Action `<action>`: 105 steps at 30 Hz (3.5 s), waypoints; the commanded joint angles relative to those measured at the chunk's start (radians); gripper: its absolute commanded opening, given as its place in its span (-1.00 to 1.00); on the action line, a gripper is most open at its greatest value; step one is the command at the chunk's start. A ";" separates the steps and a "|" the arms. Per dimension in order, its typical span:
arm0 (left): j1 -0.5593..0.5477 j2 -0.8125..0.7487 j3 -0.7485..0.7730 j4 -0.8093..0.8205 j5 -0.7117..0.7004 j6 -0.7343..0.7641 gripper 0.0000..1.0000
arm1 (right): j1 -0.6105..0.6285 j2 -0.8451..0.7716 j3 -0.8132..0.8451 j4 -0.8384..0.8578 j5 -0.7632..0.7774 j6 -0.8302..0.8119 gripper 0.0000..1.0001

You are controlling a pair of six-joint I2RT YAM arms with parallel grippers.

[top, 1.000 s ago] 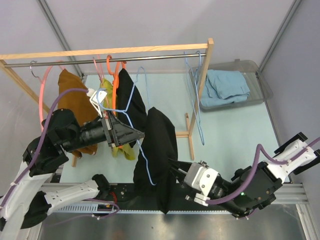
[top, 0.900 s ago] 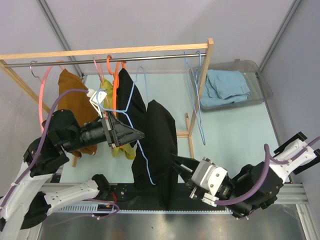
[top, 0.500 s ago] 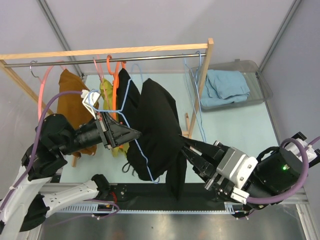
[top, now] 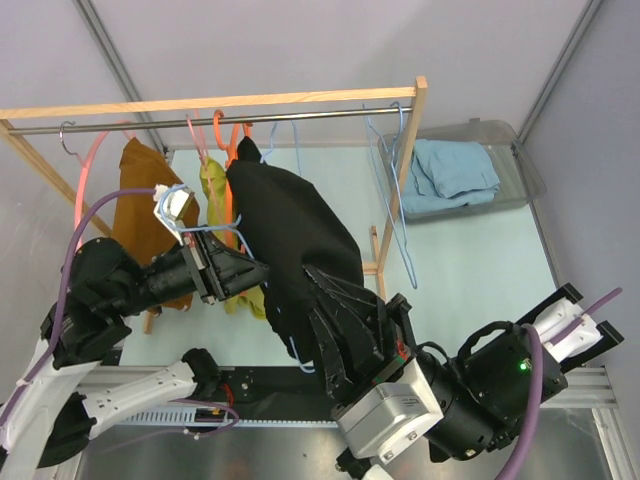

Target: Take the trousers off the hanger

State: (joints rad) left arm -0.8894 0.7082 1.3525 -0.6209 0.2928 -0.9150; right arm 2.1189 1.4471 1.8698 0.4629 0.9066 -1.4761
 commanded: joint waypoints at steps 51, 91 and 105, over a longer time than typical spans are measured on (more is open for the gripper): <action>0.001 -0.053 -0.141 -0.211 -0.004 0.183 -0.99 | -0.476 -0.180 0.025 0.737 -0.049 -0.531 -1.00; 0.001 -0.075 -0.187 -0.151 0.025 0.255 -0.99 | -2.025 -0.076 -0.279 -0.518 -0.258 1.211 -1.00; 0.000 -0.029 -0.164 -0.091 0.032 0.412 -0.99 | -1.937 0.341 -0.246 -0.366 -0.252 1.111 -1.00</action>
State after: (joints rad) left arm -0.8906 0.6617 1.1648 -0.7773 0.3214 -0.5808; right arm 0.1184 1.6794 1.5642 -0.0299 0.6434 -0.3374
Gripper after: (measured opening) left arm 0.035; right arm 0.047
